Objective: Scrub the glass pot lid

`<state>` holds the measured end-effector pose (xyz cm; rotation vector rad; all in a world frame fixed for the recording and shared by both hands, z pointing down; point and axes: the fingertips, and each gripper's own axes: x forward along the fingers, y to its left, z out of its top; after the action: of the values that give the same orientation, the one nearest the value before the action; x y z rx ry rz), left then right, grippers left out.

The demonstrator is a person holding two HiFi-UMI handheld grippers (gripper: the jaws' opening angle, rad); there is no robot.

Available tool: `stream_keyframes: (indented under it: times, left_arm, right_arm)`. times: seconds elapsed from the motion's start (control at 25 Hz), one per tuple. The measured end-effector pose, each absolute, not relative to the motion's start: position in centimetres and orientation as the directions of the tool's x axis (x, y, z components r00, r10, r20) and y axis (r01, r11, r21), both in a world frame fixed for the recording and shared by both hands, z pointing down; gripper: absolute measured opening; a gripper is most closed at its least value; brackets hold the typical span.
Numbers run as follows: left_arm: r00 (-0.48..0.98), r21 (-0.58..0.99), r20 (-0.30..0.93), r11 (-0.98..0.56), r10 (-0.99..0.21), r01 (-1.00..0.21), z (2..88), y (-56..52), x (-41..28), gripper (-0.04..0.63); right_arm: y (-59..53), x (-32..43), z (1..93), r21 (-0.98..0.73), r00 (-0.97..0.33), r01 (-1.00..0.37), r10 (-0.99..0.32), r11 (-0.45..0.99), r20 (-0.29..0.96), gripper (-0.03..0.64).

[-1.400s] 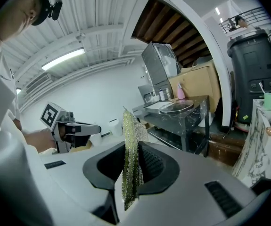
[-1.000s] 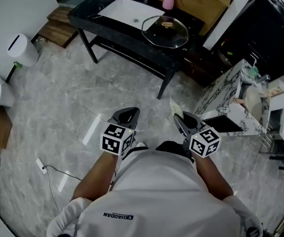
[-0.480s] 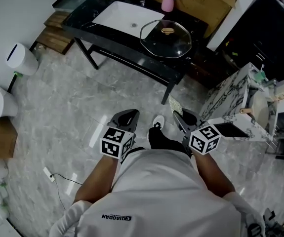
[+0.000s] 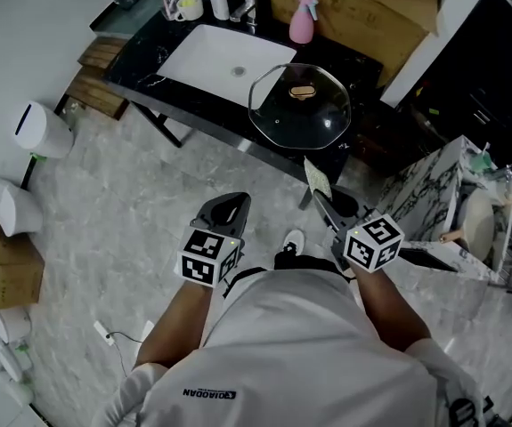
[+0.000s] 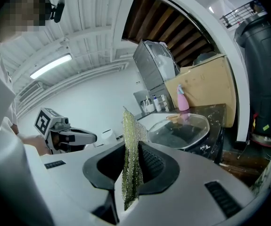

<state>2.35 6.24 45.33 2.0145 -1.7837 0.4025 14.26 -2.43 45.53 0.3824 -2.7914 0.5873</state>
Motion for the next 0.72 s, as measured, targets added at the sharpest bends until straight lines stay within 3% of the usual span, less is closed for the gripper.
stream_keyframes:
  times: [0.36, 0.72]
  left_arm:
    - [0.16, 0.095, 0.461, -0.131, -0.873, -0.987, 45.0, -2.9, 0.0, 0.015]
    - [0.239, 0.101, 0.459, -0.217, -0.856, -0.971, 45.4, -8.2, -1.9, 0.015]
  right_arm:
    - [-10.8, 11.4, 45.6, -0.338, -0.93, -0.325, -0.233, 0.883, 0.284, 0.084]
    - [-16.2, 9.7, 45.2, -0.165, -0.876, -0.408, -0.334, 0.898, 0.348, 0.084]
